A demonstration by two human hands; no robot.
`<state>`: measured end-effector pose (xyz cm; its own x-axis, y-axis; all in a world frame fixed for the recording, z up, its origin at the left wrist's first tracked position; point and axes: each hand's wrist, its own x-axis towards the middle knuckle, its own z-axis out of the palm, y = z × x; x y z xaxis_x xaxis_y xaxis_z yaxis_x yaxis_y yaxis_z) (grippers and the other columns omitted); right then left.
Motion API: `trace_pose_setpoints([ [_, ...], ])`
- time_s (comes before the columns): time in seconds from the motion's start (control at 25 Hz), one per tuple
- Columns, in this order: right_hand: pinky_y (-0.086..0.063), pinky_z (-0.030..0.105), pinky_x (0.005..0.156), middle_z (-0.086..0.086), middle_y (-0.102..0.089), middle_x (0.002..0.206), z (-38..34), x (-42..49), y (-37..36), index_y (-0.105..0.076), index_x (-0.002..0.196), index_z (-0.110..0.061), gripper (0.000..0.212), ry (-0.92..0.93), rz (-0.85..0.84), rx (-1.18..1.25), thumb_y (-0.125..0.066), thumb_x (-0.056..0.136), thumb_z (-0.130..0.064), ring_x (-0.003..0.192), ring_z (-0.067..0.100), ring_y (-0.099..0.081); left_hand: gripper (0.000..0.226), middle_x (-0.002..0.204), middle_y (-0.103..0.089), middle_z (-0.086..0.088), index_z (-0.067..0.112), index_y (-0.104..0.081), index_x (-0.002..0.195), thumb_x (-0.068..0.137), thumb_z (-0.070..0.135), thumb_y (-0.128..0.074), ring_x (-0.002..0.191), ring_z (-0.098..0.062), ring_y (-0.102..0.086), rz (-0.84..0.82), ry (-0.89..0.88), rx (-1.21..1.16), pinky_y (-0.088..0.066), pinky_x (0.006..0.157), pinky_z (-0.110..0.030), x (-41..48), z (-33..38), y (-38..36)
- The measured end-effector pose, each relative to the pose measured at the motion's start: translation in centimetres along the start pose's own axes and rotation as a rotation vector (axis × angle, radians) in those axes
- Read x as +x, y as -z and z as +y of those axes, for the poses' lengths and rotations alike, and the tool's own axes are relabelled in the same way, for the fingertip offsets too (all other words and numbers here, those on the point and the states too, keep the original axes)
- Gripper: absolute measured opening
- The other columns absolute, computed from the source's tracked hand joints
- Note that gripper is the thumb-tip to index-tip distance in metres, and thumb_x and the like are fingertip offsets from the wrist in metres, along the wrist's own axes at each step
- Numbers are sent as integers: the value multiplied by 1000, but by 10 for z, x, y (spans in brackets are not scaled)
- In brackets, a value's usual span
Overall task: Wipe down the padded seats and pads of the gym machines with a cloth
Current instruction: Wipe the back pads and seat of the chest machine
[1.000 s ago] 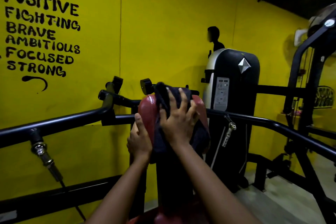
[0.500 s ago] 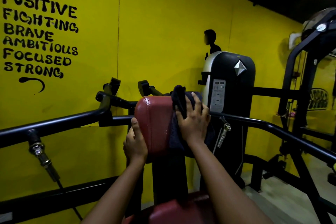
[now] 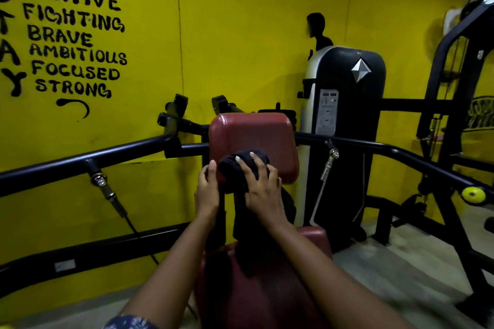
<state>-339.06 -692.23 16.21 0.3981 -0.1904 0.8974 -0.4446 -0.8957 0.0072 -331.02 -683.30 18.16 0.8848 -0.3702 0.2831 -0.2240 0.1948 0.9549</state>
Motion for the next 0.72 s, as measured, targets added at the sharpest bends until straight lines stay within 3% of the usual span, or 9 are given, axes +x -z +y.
trace_pose_setpoints([
  [0.12,-53,46,72,12,-52,133,3,-25,27,-40,135,-28,79,44,-96,121,-59,61,-12,95,36,-53,49,136,-52,-6,16,-46,135,97,45,-37,127,-24,-47,52,16,1,-35,97,-31,-43,-11,20],
  [0.28,-54,48,67,18,-58,123,13,-72,68,-45,133,-25,72,146,-262,283,-57,63,-14,84,41,-58,44,134,-54,-5,18,-49,132,97,43,-39,124,-21,-48,107,76,-18,-37,106,-38,-126,-23,32],
  [0.36,-53,51,76,18,-52,131,16,-102,85,-39,139,-26,70,216,-365,324,-56,71,-14,93,42,-55,48,130,-58,-5,19,-53,128,93,51,-42,119,-22,-53,133,139,-15,-40,105,-44,-168,-38,38],
  [0.48,-34,44,102,7,-26,151,21,-162,116,-19,148,-31,68,246,-711,401,-51,89,-15,121,35,-36,48,130,-56,-3,15,-53,128,95,48,-40,119,-18,-51,154,249,15,-40,99,-34,-245,-59,47],
  [0.6,-30,39,106,4,-21,153,20,-220,144,-15,148,-31,68,279,-827,440,-49,91,-16,123,32,-34,42,132,-50,-2,16,-47,131,99,40,-36,118,-17,-47,191,356,32,-33,92,-29,-322,-74,58],
  [0.72,-31,39,103,5,-23,153,22,-269,171,-17,148,-29,65,300,-919,458,-48,93,-16,121,33,-36,48,144,-42,-6,15,-41,139,98,41,-36,132,-24,-39,201,452,40,-30,104,-36,-381,-96,70],
])
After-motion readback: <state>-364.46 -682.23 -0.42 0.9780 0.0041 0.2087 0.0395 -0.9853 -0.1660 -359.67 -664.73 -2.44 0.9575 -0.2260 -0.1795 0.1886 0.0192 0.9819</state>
